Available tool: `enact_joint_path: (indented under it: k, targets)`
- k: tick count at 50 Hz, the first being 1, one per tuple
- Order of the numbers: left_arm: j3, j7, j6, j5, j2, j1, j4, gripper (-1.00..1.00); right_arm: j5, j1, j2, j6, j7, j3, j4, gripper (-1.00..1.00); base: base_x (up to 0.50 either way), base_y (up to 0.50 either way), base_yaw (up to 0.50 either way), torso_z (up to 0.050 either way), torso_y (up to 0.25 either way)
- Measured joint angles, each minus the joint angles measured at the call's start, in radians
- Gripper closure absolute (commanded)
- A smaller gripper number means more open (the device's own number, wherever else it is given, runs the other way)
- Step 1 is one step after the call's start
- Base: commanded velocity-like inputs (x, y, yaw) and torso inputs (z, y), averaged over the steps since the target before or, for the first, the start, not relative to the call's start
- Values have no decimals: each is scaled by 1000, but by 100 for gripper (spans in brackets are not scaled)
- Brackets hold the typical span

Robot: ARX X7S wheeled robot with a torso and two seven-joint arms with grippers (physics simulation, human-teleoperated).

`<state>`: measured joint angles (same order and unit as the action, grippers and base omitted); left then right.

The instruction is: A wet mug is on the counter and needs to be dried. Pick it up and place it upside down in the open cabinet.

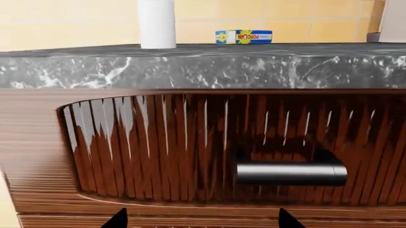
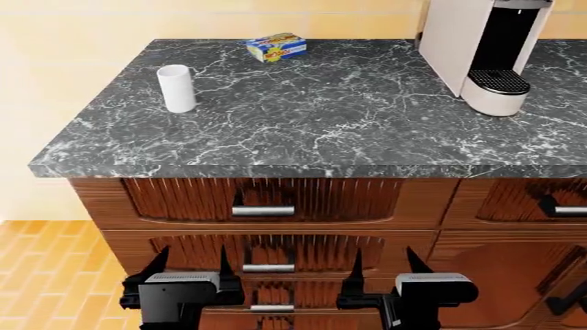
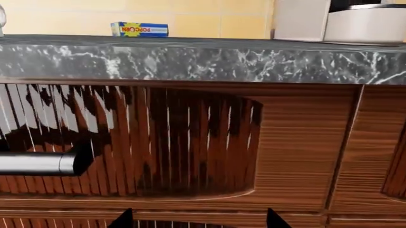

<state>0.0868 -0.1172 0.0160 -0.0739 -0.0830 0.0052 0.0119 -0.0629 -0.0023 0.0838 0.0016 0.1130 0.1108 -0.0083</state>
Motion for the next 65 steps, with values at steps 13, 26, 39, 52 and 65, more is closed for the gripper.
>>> enact_joint_path:
  k: [13,26,39,52,65]
  targets:
    - [15,-20,4,-13,-18,0,0,-100,-10,-3,12,-3,18,21,-6,-100,0,427,0,0,0]
    - [31,-27,-8,-31,-39,19,50,-100,-19,-17,28,-5,46,27,-46,-100,0,0,0,41,0]
    - [18,-50,-220,-88,-93,46,314,-100,-50,-37,68,193,81,17,-303,-100,0,0,0,50,0]
    - [-61,-115,-644,-243,-152,-25,716,-100,-102,18,122,543,127,-15,-655,-100,0,0,0,50,0]
    - [-112,-155,-794,-319,-175,-39,908,-100,-120,23,161,672,146,-19,-842,-100,459,0,0,13,0]
